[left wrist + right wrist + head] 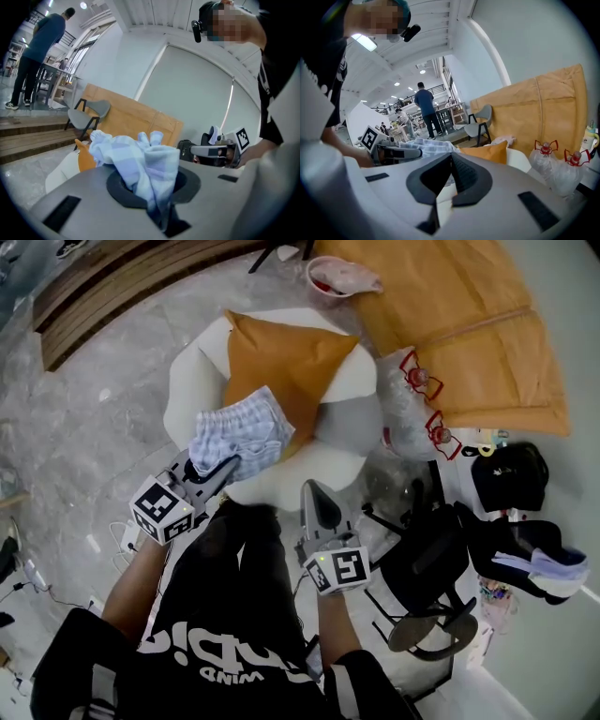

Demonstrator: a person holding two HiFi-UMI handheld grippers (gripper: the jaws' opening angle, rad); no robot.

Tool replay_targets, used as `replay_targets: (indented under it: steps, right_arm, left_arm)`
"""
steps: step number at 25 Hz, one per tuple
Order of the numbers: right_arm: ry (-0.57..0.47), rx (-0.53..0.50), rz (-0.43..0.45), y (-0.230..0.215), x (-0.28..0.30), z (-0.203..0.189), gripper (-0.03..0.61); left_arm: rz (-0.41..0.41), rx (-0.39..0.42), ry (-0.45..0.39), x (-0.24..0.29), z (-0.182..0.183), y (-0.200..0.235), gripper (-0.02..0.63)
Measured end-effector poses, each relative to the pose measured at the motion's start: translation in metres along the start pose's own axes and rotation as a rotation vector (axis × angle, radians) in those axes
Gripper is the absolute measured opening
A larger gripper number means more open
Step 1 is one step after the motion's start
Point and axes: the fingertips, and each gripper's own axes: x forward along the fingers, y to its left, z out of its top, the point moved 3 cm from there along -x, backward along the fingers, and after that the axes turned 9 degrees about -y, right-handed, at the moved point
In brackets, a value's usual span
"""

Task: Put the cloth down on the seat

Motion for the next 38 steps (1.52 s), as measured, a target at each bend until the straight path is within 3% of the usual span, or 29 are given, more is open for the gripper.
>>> replay_targets:
  steps: [8, 30, 38]
  right_arm:
    - [0.032, 0.005, -0.015, -0.025, 0.019, -0.047, 0.021]
    - [0.142, 0.061, -0.039, -0.081, 0.047, -0.215, 0.021]
    - [0.170, 0.089, -0.052, -0.091, 0.051, -0.262, 0.021]
  left_arm:
    - [0.000, -0.042, 0.052, 0.023, -0.059, 0.027, 0.063]
    - [-0.019, -0.104, 0.185, 0.092, -0.277, 0.109, 0.064]
    - [0.003, -0.116, 0.186, 0.099, -0.321, 0.126, 0.067]
